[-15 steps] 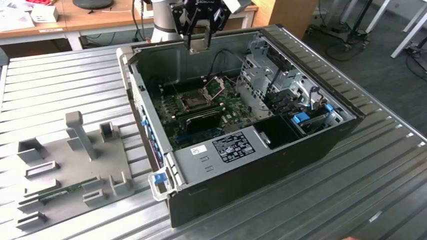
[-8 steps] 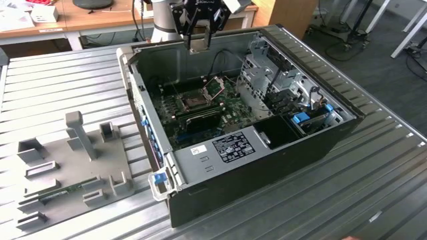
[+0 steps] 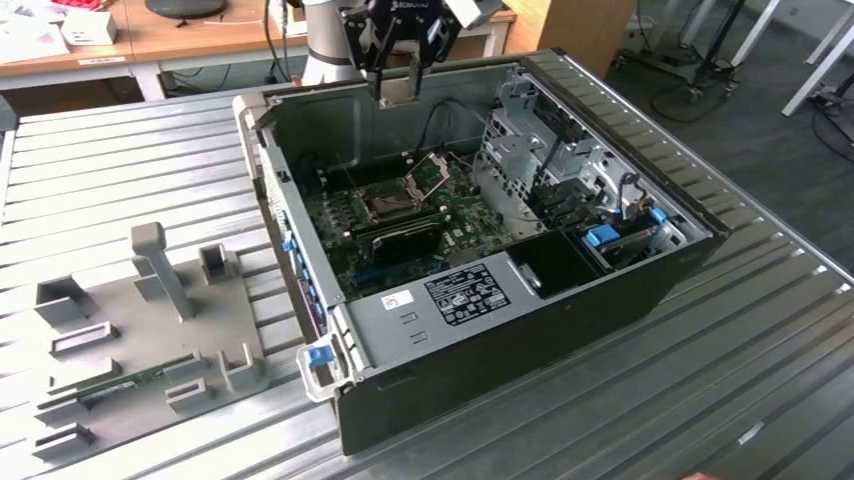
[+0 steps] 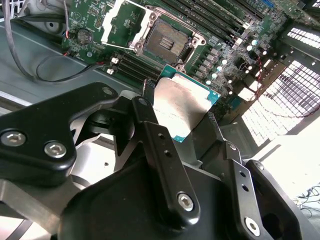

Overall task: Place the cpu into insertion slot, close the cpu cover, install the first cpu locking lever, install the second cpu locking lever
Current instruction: 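Place the cpu into insertion slot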

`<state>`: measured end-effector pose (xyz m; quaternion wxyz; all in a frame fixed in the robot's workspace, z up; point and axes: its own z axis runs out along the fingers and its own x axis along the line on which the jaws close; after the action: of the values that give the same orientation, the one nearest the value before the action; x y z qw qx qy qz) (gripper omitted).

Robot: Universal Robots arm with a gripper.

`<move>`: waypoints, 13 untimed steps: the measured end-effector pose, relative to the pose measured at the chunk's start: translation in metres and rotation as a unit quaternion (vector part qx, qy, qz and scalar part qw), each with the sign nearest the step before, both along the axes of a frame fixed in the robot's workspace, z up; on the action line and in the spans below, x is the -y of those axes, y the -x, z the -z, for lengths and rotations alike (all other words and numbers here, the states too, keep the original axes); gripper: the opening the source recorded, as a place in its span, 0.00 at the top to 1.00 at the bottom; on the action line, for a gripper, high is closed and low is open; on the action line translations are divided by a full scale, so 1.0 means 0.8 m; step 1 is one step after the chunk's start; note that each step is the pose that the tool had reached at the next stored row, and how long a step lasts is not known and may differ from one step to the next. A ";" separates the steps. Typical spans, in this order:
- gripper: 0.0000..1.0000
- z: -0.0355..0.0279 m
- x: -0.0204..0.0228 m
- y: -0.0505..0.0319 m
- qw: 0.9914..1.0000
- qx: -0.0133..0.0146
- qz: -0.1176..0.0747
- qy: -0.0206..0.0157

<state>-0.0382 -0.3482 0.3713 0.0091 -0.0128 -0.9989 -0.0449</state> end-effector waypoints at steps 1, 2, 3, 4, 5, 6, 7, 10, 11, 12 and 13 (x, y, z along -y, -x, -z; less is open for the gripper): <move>0.46 0.0003 0.0000 0.000 1.000 0.000 0.000 0.000; 0.46 0.0006 0.0000 0.000 1.000 0.000 0.000 0.000; 0.46 0.0006 0.0000 0.000 1.000 0.000 0.000 0.000; 0.46 0.0015 0.0000 0.000 1.000 0.000 0.000 0.000; 0.46 0.0017 0.0000 0.000 1.000 0.000 0.000 0.000; 0.46 0.0018 0.0000 0.000 1.000 0.000 0.000 0.000; 0.46 0.0018 0.0000 0.000 1.000 0.000 0.000 0.000; 0.46 0.0022 0.0000 0.000 1.000 0.000 0.000 0.000; 0.46 0.0022 0.0000 0.000 1.000 0.000 0.000 0.000; 0.46 0.0024 0.0000 0.000 1.000 0.000 0.000 0.000; 0.46 0.0025 0.0000 0.000 1.000 0.000 0.000 0.000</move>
<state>-0.0382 -0.3482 0.3693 0.0091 -0.0128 -0.9989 -0.0448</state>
